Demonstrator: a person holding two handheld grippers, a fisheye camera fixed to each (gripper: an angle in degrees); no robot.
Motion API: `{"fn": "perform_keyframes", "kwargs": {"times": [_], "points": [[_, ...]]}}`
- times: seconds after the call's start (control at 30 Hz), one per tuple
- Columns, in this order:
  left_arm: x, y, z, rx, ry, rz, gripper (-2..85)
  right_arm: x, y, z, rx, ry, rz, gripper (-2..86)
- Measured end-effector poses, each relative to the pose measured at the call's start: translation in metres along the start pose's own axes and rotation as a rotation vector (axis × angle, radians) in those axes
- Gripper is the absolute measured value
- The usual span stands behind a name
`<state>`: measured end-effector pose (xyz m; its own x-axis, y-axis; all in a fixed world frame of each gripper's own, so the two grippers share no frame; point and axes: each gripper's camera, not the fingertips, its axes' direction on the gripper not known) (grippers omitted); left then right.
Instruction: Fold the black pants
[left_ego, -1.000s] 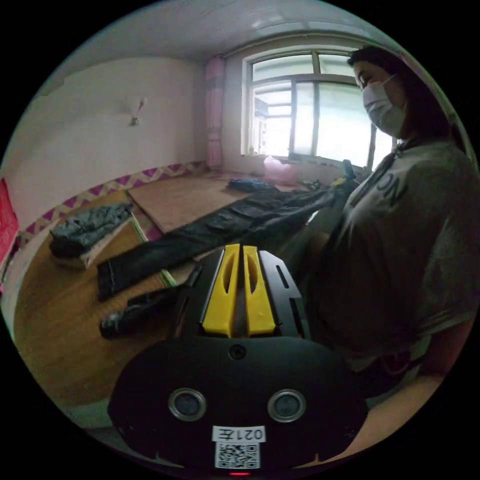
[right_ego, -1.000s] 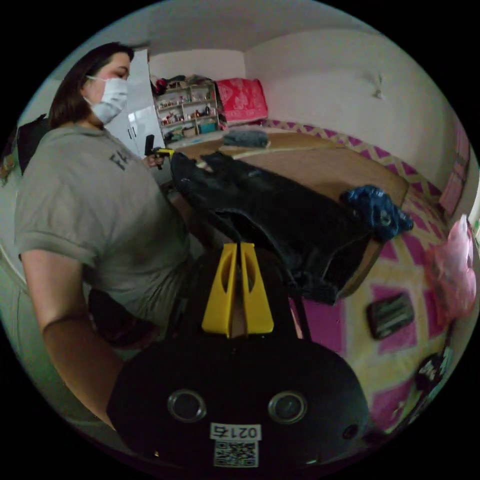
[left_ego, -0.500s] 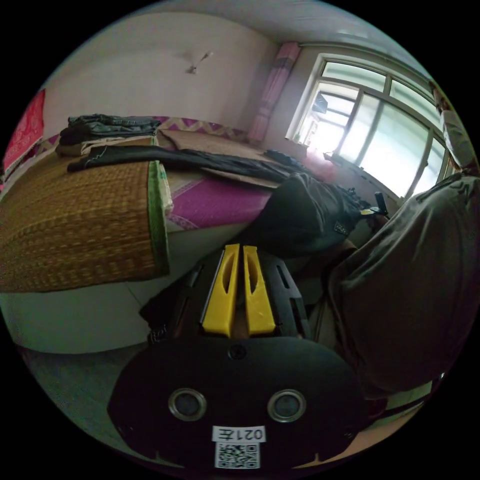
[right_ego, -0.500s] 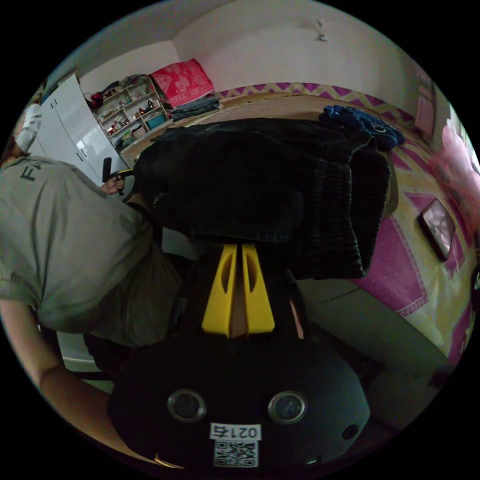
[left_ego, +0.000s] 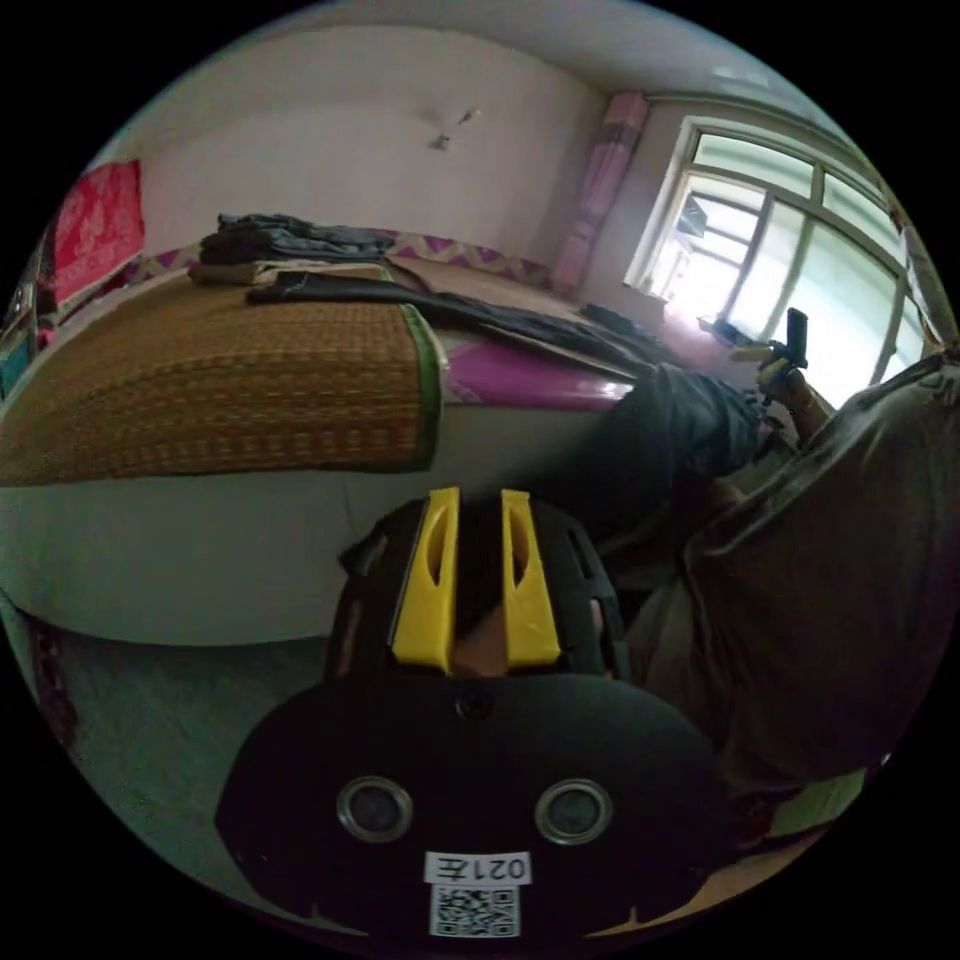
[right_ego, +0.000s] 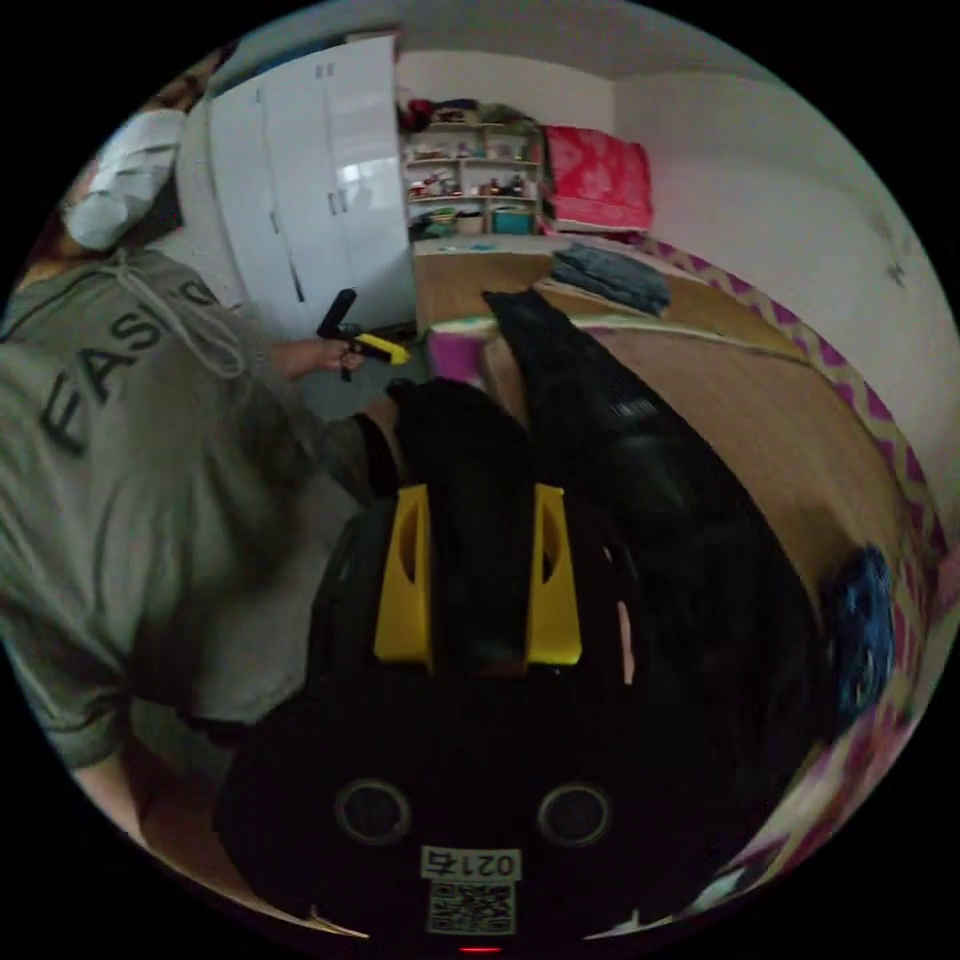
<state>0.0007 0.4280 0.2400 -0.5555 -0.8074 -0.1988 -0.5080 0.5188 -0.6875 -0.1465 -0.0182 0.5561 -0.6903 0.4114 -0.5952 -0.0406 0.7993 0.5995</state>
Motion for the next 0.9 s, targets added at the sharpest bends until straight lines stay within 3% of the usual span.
{"fn": "perform_keyframes", "kwargs": {"times": [0.17,0.37,0.53,0.77,0.9], "points": [[0.010,-0.023,0.041,-0.118,0.019,0.129,8.9,-0.011,-0.122,0.147,-0.288,0.068,-0.290,12.9],[0.017,-0.032,0.078,-0.257,0.040,0.232,9.9,-0.008,-0.176,0.204,-0.453,-0.018,-0.401,9.6],[0.009,-0.041,0.098,-0.372,0.033,0.294,9.3,-0.014,-0.189,0.220,-0.493,-0.076,-0.454,5.1],[-0.004,-0.057,0.122,-0.481,0.025,0.324,-0.3,-0.002,-0.199,0.235,-0.469,-0.127,-0.390,1.0],[0.012,-0.060,0.103,-0.433,-0.039,0.362,-0.8,0.003,-0.200,0.239,-0.444,-0.125,-0.374,0.1]]}}
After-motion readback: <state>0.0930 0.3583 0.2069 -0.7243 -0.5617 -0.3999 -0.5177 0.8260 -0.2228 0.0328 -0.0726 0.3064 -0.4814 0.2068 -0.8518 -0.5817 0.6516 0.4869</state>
